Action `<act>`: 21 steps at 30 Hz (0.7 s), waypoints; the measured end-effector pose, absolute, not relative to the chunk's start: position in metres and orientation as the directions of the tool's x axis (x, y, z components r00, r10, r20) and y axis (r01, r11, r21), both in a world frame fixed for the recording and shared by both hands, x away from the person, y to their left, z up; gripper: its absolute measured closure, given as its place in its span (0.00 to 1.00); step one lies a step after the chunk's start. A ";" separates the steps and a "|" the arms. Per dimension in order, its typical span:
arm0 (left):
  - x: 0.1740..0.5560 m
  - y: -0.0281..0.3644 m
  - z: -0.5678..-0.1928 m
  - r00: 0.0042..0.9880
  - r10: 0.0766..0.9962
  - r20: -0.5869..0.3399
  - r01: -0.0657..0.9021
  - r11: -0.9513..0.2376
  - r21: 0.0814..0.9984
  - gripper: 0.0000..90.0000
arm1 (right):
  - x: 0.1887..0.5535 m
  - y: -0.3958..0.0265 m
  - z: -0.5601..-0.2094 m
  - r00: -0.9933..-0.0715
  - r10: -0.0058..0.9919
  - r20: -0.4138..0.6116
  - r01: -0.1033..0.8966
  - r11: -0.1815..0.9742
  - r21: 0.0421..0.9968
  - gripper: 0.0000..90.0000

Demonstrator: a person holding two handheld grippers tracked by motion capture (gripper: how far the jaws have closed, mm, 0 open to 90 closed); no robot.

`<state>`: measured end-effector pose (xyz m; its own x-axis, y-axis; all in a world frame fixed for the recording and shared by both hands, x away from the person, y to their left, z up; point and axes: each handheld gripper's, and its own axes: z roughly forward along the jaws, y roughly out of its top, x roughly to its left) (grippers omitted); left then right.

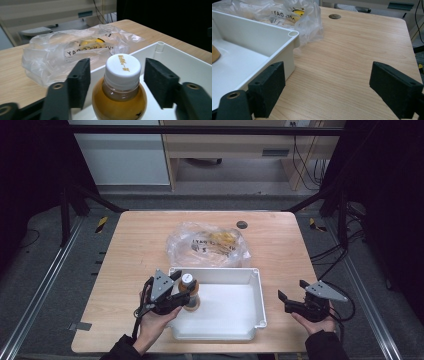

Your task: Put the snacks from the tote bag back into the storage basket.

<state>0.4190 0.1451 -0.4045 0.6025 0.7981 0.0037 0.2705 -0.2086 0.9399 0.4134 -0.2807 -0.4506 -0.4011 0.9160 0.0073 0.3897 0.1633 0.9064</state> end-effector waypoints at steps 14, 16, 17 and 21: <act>0.415 0.168 -0.405 0.662 0.749 -0.013 0.280 -0.232 0.931 0.25 | 0.413 -0.282 -0.451 -0.397 0.918 0.008 0.393 0.162 0.905 0.15; 0.415 0.171 -0.405 0.665 0.747 -0.007 0.274 -0.235 0.932 0.24 | 0.412 -0.283 -0.451 -0.396 0.918 0.003 0.391 0.166 0.905 0.15; 0.415 0.175 -0.405 0.663 0.749 -0.003 0.272 -0.237 0.933 0.24 | 0.412 -0.283 -0.451 -0.396 0.918 0.004 0.392 0.165 0.905 0.15; 0.415 0.182 -0.406 0.657 0.754 -0.005 0.277 -0.235 0.932 0.22 | 0.412 -0.284 -0.452 -0.394 0.919 0.009 0.393 0.160 0.905 0.15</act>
